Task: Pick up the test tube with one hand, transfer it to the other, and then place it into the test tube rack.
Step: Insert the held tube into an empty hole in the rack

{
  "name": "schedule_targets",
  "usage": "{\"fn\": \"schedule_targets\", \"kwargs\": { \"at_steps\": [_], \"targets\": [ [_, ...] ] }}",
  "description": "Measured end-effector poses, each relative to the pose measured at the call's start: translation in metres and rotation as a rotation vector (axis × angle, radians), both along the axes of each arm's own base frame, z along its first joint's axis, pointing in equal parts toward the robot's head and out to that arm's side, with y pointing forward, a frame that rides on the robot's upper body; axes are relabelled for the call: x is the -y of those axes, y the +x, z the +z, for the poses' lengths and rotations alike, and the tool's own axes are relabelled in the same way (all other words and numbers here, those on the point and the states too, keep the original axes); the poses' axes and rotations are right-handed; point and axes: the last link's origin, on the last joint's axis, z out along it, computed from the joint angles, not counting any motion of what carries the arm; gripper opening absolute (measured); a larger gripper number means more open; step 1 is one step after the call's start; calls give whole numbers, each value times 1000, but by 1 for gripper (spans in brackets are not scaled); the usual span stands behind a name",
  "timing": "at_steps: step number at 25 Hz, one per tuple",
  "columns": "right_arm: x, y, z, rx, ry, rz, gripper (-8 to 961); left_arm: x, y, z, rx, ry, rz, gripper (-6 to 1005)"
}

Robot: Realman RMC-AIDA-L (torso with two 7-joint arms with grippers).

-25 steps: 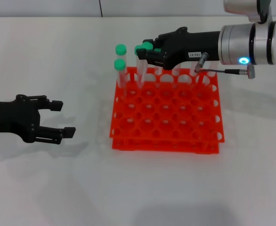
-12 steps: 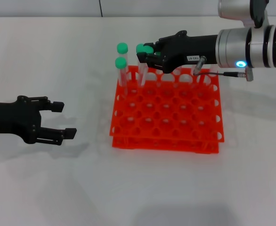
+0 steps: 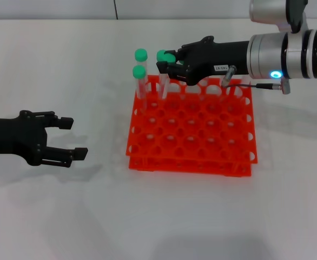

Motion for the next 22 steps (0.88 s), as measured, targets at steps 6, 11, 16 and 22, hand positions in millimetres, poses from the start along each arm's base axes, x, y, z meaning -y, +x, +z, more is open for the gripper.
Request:
{"fn": "schedule_targets", "kwargs": {
  "at_steps": [6, 11, 16, 22],
  "targets": [
    [1, 0, -2, 4, -5, 5, 265, 0, 0, 0, 0, 0, 0, 886],
    [1, -1, -2, 4, -6, 4, 265, 0, 0, 0, 1, -1, 0, 886],
    [1, -1, -1, 2, -6, 3, 265, 0, 0, 0, 1, -1, -1, 886],
    [1, -2, -1, 0, -7, 2, 265, 0, 0, 0, 1, -1, -1, 886]
  ]
}}
